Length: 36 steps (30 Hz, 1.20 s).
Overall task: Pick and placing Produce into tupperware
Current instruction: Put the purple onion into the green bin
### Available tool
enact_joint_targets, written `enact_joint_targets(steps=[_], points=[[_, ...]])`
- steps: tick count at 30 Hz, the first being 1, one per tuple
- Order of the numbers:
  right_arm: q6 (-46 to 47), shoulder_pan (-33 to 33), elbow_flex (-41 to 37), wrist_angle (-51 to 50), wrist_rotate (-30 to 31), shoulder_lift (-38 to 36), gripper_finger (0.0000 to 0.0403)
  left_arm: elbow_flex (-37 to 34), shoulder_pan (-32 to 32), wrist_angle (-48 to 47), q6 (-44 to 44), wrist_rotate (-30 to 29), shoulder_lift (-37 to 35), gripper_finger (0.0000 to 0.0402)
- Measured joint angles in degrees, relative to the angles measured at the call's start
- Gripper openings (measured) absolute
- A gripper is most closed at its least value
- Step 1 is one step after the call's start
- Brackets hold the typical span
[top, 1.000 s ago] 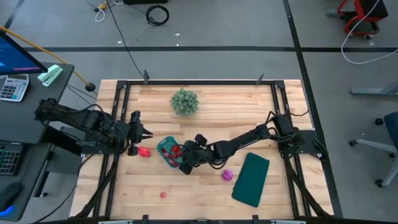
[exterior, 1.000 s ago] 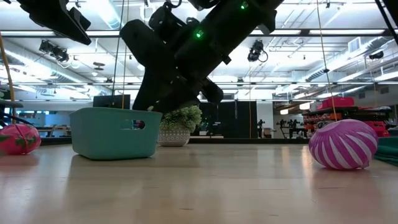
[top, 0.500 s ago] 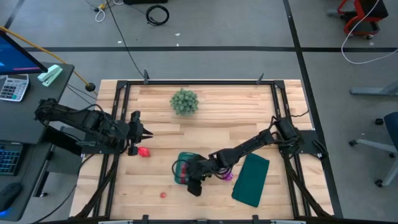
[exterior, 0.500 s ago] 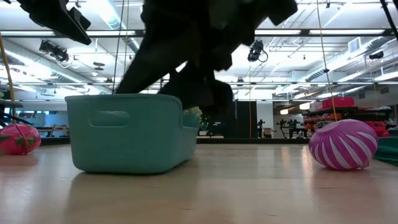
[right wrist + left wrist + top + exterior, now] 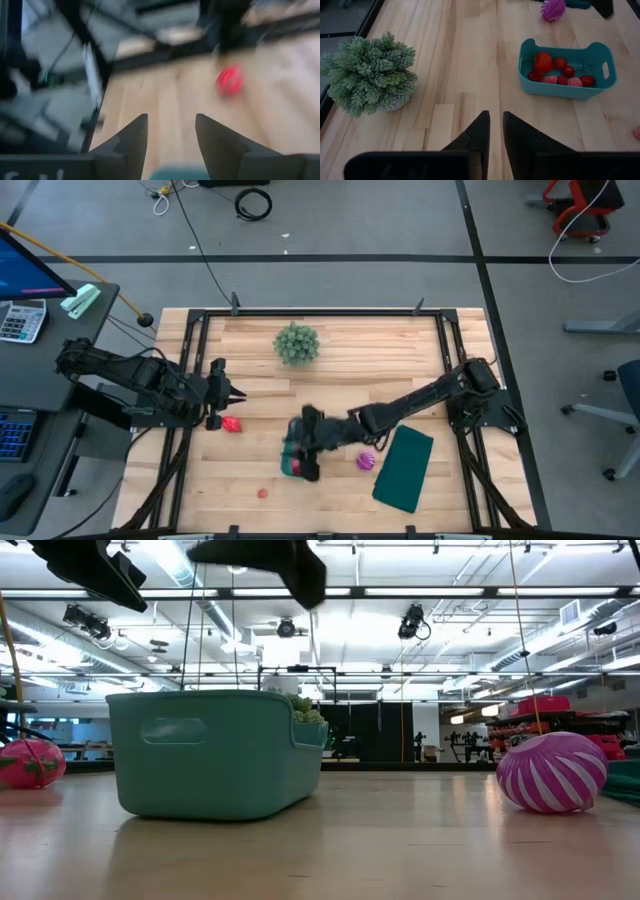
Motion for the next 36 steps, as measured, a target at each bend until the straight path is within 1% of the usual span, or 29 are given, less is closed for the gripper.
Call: enact_joint_targets(steps=[3,5,8,11,15,18,21,24,28,33,36], points=[[-0.02,-1.25,0.07,-0.36,-0.86,-1.02,0.0174,0.00,-0.02,0.00,0.04,0.00,0.00,0.0056],[0.36,-1.23,0.03,-3.64,-2.93,-1.45,0.0174,0.00,-0.01,-0.01,0.01,0.00,-0.01,0.0053],[4.30,-0.75,-0.02,-9.71,-5.97,-2.73,0.0180,0.00,-0.01,-0.17,0.02,0.00,0.00,0.0054],[10.46,0.26,0.00,-19.09,-5.99,-4.85,0.0194,0.00,-0.02,-0.35,0.04,0.00,-0.02,0.0057],[21.45,2.47,-0.02,-35.84,-4.64,-7.07,0.0216,0.00,-0.01,-0.43,0.12,0.00,0.00,0.0059],[27.56,4.26,0.00,-47.19,-4.59,-8.75,0.0232,0.00,0.00,-0.44,0.18,0.00,-0.02,0.0054],[35.79,6.16,-0.02,-54.94,-4.69,-8.86,0.0246,0.00,0.00,-0.44,0.65,0.00,-0.02,0.0049],[42.10,8.15,-0.04,-55.96,-8.12,-7.67,0.0260,0.00,-0.01,-0.46,1.66,0.00,-0.02,0.0049],[46.47,10.84,-0.15,-56.11,-10.90,-4.65,0.0279,0.00,-0.02,-0.43,2.14,-0.01,-0.02,0.0054],[46.89,11.49,-0.15,-56.69,-10.32,-2.09,0.0296,0.00,0.00,-0.46,2.14,0.00,0.00,0.0056],[46.47,10.86,-0.14,-58.28,-7.97,-1.83,0.0302,0.00,-0.01,-0.44,2.13,0.00,-0.02,0.0052]])
